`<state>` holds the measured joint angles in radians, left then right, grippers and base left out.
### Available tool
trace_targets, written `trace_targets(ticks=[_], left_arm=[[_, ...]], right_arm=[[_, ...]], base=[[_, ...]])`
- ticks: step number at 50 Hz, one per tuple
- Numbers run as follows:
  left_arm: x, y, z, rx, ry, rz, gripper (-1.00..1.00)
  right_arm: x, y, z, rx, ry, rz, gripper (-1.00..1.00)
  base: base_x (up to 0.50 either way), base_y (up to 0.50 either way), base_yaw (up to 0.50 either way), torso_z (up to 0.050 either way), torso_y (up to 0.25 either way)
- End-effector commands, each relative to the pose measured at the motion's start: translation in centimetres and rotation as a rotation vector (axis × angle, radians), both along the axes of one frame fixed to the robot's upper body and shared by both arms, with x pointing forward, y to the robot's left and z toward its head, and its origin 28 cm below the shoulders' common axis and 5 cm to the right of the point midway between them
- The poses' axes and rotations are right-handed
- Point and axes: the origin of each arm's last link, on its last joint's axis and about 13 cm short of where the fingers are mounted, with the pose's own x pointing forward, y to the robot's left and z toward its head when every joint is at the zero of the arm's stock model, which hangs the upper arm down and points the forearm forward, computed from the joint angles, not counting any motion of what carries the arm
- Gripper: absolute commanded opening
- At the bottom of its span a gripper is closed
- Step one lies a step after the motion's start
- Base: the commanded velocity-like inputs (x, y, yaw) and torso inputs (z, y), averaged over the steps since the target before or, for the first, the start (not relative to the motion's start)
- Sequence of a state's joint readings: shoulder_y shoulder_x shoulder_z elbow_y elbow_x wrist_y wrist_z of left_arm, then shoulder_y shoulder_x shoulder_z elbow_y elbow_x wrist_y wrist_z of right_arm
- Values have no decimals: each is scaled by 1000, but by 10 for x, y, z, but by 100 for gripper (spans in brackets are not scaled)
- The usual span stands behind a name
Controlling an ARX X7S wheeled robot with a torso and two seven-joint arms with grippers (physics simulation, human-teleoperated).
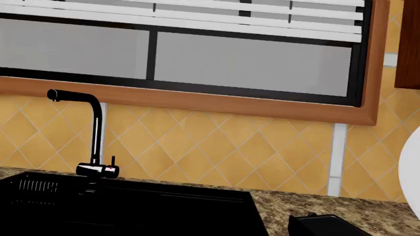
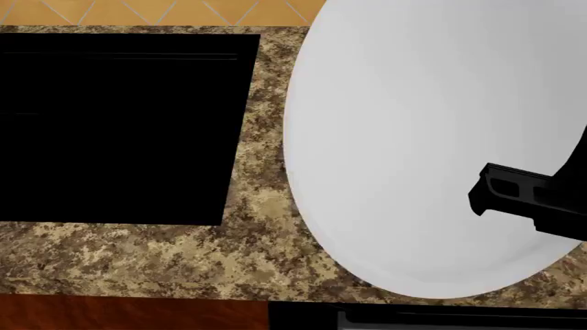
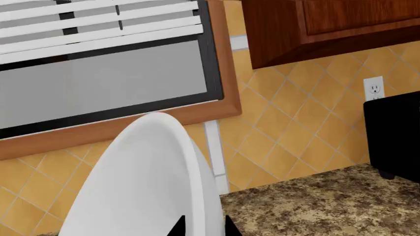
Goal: Move the fresh-baked cupcake off the tray onto the counter, and place the bowl used for mixing into the sink.
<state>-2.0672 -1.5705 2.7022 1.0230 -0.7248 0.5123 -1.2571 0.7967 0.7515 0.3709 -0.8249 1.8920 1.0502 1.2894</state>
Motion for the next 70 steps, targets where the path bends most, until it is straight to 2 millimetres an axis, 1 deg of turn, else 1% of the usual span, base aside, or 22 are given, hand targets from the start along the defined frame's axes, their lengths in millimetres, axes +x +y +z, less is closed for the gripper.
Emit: trace_targets(ticks=[1,11,15,20,24,36,41,70], left_arm=[[-2,-2,2,3,-12,9,100],[-1,-1,1,0,-13,8,100],[-1,0,-1,-6,-8,6,100],[0,0,0,1,-4,8,100],[0,0,0,2,-4,8,100],[-1,0,-2,5,-1,10,100],[-2,0,-3,-4,-2,15,100],[-2,0,-2,-6,-3,25,100]], right_arm=[[3,0,-2,-11,-4,5,-100],[8,4,-2,-30,14,15,-100],[11,5,-3,-40,28,16,-100],[18,8,-7,-56,50,26,-100],[19,9,-6,-68,54,27,-100],[19,9,-9,-73,55,24,-100],[16,9,-7,-75,48,22,-100],[24,8,-12,-55,66,32,-100]], base=[[0,500,0,0,0],[4,500,0,0,0],[253,500,0,0,0],[359,442,0,0,0],[369,428,0,0,0],[373,452,0,0,2],[369,465,0,0,2],[358,486,0,0,1]])
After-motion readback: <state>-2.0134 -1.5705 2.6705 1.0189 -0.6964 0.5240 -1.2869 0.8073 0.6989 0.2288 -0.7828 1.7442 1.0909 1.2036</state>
